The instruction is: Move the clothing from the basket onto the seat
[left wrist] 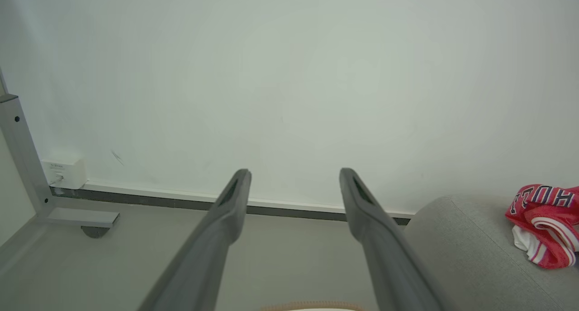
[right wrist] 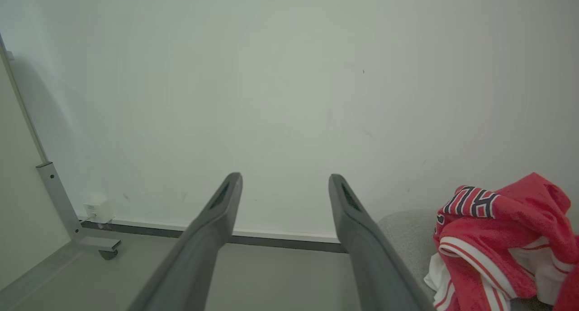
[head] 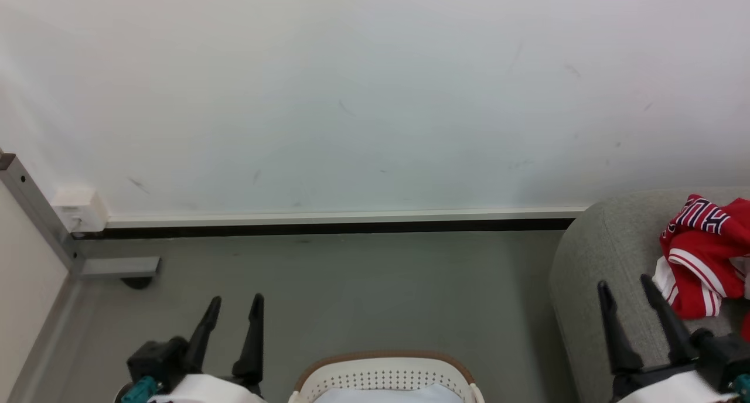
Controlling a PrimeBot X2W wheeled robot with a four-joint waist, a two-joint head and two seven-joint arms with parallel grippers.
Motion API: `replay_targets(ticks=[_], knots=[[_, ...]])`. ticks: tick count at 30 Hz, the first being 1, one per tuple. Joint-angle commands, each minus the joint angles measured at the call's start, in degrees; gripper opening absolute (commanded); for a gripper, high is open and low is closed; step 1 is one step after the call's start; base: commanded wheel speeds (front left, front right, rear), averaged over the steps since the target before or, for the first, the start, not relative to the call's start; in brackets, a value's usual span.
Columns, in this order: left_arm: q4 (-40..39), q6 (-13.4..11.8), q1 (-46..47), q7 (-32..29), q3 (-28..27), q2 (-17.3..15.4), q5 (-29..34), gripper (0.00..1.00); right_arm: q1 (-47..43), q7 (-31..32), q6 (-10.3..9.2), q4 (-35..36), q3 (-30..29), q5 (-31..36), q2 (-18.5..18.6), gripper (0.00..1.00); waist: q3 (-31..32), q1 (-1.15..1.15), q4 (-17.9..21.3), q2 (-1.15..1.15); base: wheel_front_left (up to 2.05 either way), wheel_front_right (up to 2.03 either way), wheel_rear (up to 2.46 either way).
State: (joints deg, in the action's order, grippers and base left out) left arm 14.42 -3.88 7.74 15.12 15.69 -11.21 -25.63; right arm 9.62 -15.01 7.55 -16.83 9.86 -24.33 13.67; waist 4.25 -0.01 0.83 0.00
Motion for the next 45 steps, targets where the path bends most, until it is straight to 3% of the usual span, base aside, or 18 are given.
replay_targets(ticks=[1, 9, 17, 36, 37, 40, 45], knots=[[0.62, 0.57, -1.59, 0.04, -1.69, 0.69, 1.72, 1.0, -2.46, -0.16, -0.13, 1.38, 0.04, 1.74, -1.59, 1.0, 0.19, 0.01, -0.53, 0.0, 0.0, 0.0, 0.0], [3.49, 4.53, -4.61, 0.04, -9.67, 5.8, 8.62, 1.0, -7.44, -0.18, -0.14, 4.78, -0.5, 7.23, -6.98, 1.0, -0.48, 0.01, -0.58, 0.0, 0.0, 0.0, 0.0], [4.25, 7.29, -3.8, 0.04, -13.51, 7.87, 11.92, 1.0, -6.54, -0.19, -0.14, 4.42, -0.96, 8.92, -7.99, 1.0, -0.98, 0.01, 0.32, 0.0, 0.0, 0.0, 0.0], [4.76, 8.3, -3.64, 0.04, -14.22, 8.24, 11.28, 1.0, -6.08, -0.19, -0.14, 3.5, -0.83, 8.21, -7.61, 1.0, -0.92, 0.01, 1.78, 0.0, 0.0, 0.0, 0.0], [4.54, 8.16, -3.61, -0.01, -14.18, 8.38, 11.28, 0.0, -6.42, -0.02, 0.01, 3.76, -0.86, 8.4, -8.04, 0.0, -0.91, 0.01, 1.79, 0.0, 0.0, 0.0, 0.0], [6.09, 8.13, -4.63, -0.18, -13.84, 8.65, 11.25, 0.0, -7.55, 0.12, 0.01, 2.52, -0.72, 8.39, -8.32, 0.0, -0.93, 0.01, 1.81, 0.0, 0.0, 0.0, 0.0], [6.25, 8.36, -3.83, -2.19, -14.99, 8.62, 5.97, 0.0, -7.32, 1.47, 0.01, 2.67, -1.66, 2.91, -8.42, 0.0, -1.06, 0.01, 1.71, 0.0, 0.0, 0.0, 0.0]])
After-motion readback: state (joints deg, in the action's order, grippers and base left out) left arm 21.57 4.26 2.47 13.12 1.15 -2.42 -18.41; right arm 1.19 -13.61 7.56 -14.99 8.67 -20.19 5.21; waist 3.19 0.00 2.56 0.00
